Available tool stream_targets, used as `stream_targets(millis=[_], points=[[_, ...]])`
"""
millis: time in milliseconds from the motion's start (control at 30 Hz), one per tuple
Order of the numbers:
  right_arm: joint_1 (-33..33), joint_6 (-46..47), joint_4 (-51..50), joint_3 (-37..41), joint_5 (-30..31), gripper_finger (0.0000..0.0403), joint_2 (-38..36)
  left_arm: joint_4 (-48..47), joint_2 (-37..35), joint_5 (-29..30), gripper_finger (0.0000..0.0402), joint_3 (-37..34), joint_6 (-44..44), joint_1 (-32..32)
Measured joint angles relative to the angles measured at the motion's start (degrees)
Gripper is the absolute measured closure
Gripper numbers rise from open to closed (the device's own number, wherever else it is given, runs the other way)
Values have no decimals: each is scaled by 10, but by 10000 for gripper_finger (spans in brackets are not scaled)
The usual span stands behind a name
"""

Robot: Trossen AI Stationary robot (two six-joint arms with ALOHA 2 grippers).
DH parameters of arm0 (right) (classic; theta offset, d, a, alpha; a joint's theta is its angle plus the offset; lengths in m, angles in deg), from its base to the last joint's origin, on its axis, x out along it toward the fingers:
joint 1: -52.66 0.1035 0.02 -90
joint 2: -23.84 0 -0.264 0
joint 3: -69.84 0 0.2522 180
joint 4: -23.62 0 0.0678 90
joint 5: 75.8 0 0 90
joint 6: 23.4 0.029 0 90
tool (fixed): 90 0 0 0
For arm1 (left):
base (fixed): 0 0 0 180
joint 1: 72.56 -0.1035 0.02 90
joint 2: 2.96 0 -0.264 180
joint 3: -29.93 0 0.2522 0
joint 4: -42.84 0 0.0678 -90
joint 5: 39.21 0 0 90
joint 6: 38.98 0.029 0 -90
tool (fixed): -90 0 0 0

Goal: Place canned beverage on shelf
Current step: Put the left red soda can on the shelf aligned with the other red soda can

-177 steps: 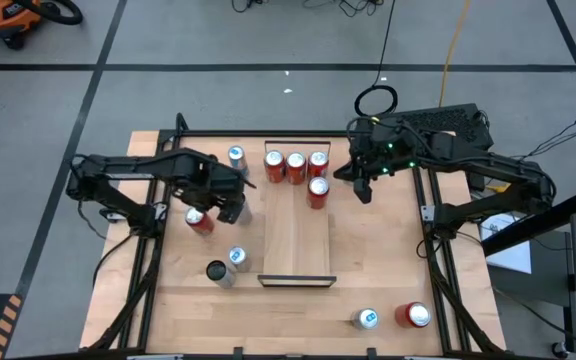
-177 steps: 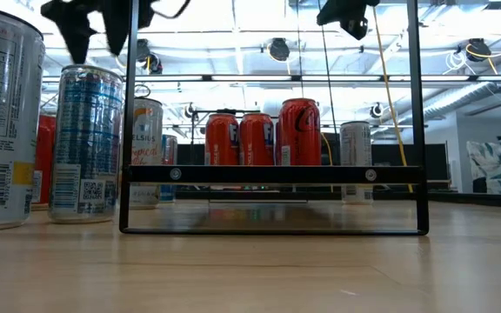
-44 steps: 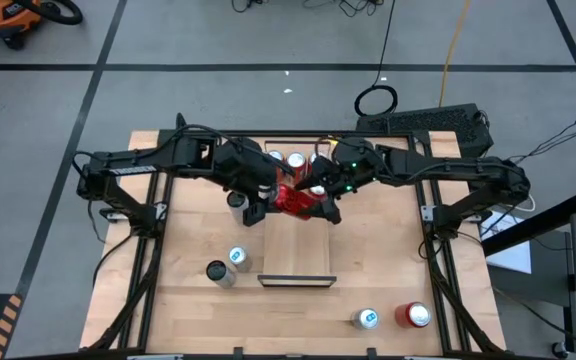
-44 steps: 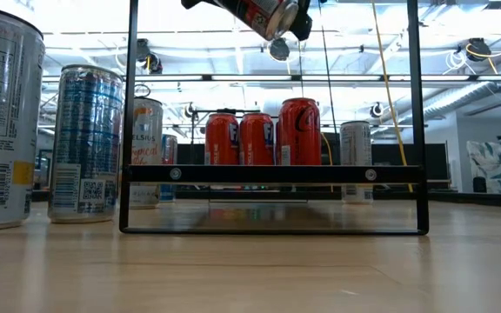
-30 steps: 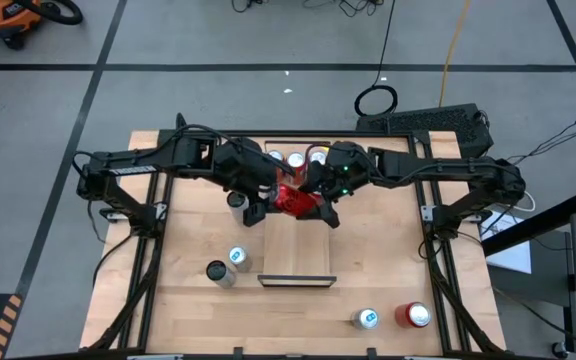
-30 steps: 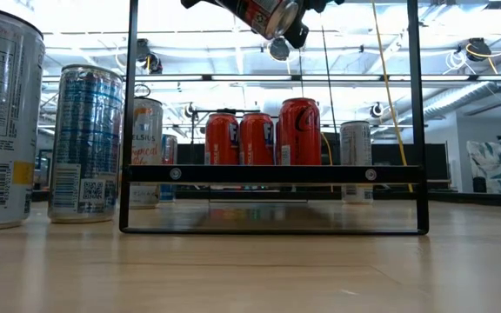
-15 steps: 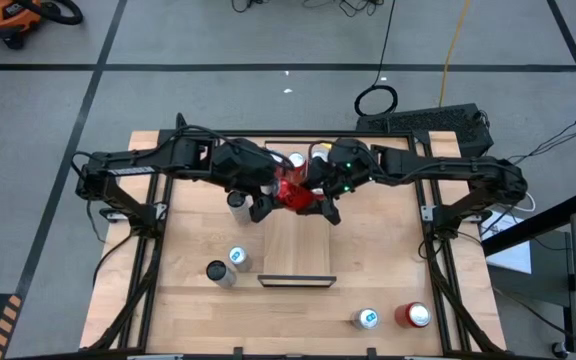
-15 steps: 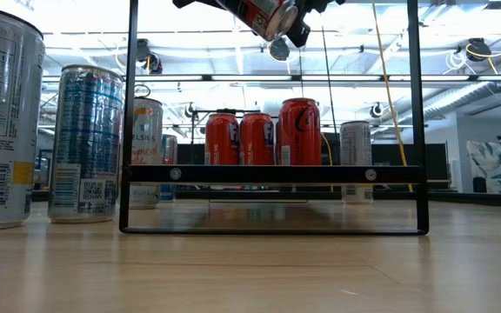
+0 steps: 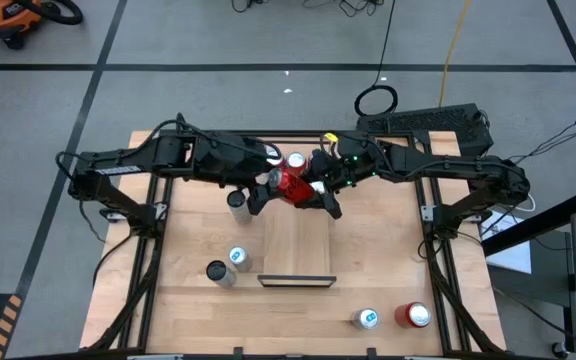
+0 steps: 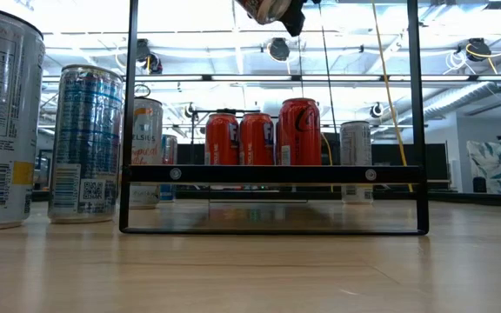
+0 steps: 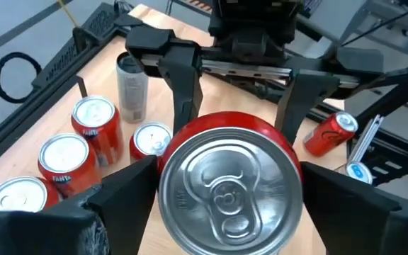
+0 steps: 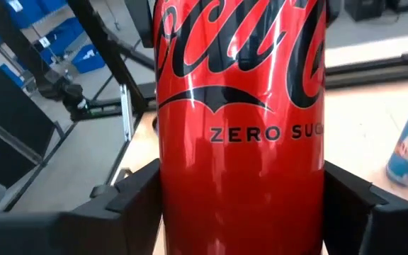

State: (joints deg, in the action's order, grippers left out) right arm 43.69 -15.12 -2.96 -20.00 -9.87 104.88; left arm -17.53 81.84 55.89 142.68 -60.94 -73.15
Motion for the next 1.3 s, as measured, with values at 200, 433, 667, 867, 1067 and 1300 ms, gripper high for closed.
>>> stream_targets(millis=[200, 433, 667, 867, 1067, 1300], points=[[0, 2, 20, 0, -1, 141, 0, 13, 1, 0, 68, 0, 0, 0], [0, 2, 22, 0, -1, 141, 0, 13, -15, 3, 68, -1, -2, 0], [0, 0, 23, 0, 13, 140, 0, 10, -22, 14, 68, -1, -31, 0], [0, -6, 37, 0, 16, 140, 0, 14, -19, 14, 68, -1, -33, 0], [0, -7, 48, 0, 31, 140, 0, 16, -15, 16, 69, -1, -39, 0], [0, -3, 45, 0, 30, 140, 0, 14, -14, 23, 110, -1, -43, 0]])
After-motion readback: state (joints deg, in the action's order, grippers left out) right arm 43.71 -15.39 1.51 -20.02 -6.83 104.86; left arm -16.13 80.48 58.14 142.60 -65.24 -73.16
